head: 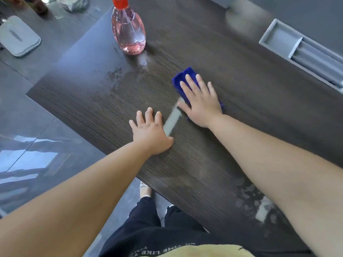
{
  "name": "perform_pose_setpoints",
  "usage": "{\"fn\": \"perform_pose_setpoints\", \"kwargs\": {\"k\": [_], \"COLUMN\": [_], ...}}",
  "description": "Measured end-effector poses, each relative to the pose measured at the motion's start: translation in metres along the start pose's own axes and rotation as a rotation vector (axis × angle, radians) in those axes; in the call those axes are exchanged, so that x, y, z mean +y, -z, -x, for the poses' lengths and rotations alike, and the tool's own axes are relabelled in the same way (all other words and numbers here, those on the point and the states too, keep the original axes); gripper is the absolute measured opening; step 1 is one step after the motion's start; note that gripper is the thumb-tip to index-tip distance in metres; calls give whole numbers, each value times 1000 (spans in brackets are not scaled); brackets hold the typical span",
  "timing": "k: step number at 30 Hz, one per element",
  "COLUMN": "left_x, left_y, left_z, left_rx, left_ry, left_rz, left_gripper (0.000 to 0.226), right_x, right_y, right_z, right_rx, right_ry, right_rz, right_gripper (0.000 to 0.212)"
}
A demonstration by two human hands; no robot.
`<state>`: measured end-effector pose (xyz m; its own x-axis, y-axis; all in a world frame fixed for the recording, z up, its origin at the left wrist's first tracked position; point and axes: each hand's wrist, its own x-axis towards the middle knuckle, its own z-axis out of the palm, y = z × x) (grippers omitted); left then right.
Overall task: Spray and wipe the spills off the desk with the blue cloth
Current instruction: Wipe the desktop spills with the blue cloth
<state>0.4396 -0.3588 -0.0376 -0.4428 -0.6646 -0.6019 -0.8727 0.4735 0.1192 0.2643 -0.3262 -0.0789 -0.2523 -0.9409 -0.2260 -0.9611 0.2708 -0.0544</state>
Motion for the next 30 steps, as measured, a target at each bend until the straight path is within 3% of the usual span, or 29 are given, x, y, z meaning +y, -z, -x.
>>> {"fn": "perform_pose_setpoints", "kwargs": {"k": [2, 7, 9, 13, 15, 18, 20, 23, 26, 28, 30], "left_x": [1, 23, 40, 66, 71, 77, 81, 87, 90, 91, 90], "left_y": [-2, -7, -13, -26, -29, -31, -28, -23, -24, -26, -26], "left_z": [-1, -1, 1, 6, 8, 9, 9, 9, 9, 10, 9], "left_rx": [38, 204, 228, 246, 219, 137, 115, 95, 84, 85, 84], "left_ry": [17, 30, -40, -161, -189, -188, -179, -162, -152, -145, -129], "left_rz": [21, 87, 85, 26, -19, -65, -82, -93, -119, -130, -116], "left_gripper": [79, 60, 58, 55, 59, 68, 71, 76, 82, 85, 83], "right_x": [27, 49, 28, 46, 78, 94, 73, 55, 86, 111, 129], "right_y": [0, -6, -11, -13, -12, -14, -17, -19, -10, -5, -2], "right_z": [8, 26, 42, 77, 76, 72, 71, 83, 77, 64, 60], "right_rx": [-12, 48, 40, -1, 4, 45, 43, 23, -24, -45, -29], "right_ry": [117, -543, -485, 7, -66, -478, -581, -302, -54, -96, -294], "right_rz": [31, -123, -93, 3, 6, -100, -113, -61, 3, -8, -77], "right_gripper": [62, 63, 67, 64, 61, 62, 65, 69, 64, 61, 60]}}
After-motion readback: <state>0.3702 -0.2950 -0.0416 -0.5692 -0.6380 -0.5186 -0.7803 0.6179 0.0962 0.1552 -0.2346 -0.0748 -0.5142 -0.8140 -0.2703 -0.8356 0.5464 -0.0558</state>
